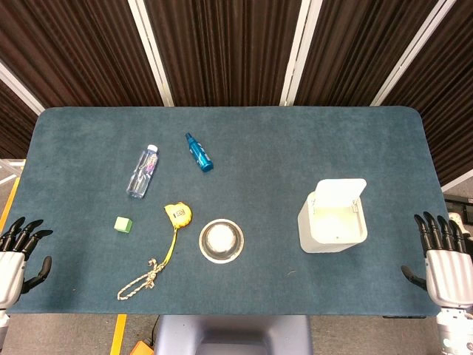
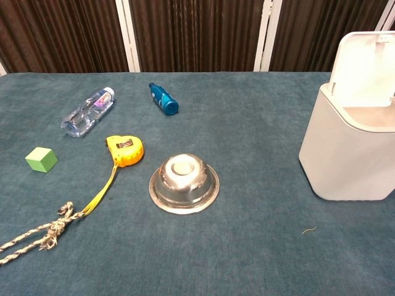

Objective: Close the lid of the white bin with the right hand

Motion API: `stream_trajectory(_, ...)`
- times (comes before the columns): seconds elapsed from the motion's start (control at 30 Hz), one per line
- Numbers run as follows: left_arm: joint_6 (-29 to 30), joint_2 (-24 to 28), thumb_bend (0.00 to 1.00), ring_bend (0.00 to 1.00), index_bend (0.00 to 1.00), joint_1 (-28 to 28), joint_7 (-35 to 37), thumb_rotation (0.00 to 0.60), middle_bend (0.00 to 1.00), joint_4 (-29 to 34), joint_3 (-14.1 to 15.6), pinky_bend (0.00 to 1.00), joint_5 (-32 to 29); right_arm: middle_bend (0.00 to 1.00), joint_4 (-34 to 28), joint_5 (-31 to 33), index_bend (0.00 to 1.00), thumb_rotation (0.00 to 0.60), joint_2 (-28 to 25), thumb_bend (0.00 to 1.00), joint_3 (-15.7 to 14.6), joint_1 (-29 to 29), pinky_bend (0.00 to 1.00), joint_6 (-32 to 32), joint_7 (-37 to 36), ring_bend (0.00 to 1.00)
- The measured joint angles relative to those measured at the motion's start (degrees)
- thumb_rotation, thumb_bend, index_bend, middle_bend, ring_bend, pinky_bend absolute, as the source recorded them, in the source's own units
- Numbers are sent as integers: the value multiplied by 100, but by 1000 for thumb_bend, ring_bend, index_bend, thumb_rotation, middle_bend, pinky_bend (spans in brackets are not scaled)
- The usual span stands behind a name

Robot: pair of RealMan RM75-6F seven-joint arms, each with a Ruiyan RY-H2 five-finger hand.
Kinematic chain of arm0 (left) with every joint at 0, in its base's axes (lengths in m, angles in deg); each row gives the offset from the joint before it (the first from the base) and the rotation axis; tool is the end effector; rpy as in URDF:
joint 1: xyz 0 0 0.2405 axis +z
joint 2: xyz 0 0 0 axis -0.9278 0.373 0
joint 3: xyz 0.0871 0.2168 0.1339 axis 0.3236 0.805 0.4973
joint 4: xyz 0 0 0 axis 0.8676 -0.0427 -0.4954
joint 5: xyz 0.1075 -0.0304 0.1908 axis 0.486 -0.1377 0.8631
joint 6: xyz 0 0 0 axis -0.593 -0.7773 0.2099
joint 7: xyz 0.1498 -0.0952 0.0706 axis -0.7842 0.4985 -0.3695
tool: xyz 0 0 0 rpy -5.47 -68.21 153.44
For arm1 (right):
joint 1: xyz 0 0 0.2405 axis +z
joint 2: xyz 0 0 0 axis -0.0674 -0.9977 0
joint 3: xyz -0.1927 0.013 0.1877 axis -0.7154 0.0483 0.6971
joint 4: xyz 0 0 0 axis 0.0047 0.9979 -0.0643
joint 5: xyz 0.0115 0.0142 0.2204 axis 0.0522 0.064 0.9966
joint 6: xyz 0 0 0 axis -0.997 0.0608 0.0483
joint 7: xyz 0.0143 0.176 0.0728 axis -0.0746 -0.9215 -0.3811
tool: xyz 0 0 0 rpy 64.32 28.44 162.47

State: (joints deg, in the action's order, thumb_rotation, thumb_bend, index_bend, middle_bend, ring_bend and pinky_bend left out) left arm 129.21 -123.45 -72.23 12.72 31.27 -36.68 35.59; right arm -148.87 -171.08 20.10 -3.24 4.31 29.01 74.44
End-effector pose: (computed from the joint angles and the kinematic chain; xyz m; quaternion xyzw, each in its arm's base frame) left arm -0.3135 0.2213 0.1637 -0.6084 -0.3449 -0.4005 0.5920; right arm -0.3115 -0.1991 0.1551 0.5756 -0.3438 0.3369 0.6611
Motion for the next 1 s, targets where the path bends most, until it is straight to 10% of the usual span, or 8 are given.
stream_trajectory(0.17, -48, -21, 458, 47, 277, -8, -50, 600, 150, 3, -1, 212, -35, 201, 101, -200, 26, 600, 27, 128, -5, -50, 216, 86, -192, 70)
stream_trajectory(0.37, -60, -3, 458, 47, 277, -14, 8, 600, 150, -8, -7, 212, -45, 596, -129, -470, 26, 600, 16, 430, 50, 52, 815, 68, -115, 537)
stream_trajectory(0.6, -87, 72, 457, 46, 277, 17, -28, 600, 150, 76, -9, 213, -143, 685, -861, -421, 27, 600, -108, 797, 276, 377, 891, -312, 718, 608)
stream_trajectory(1.0, -119, 122, 458, 46, 277, 33, -86, 600, 149, 147, -45, 213, -253, 753, -2426, 1884, 22, 600, -303, 937, 1118, 1326, 935, -1063, 2865, 652)
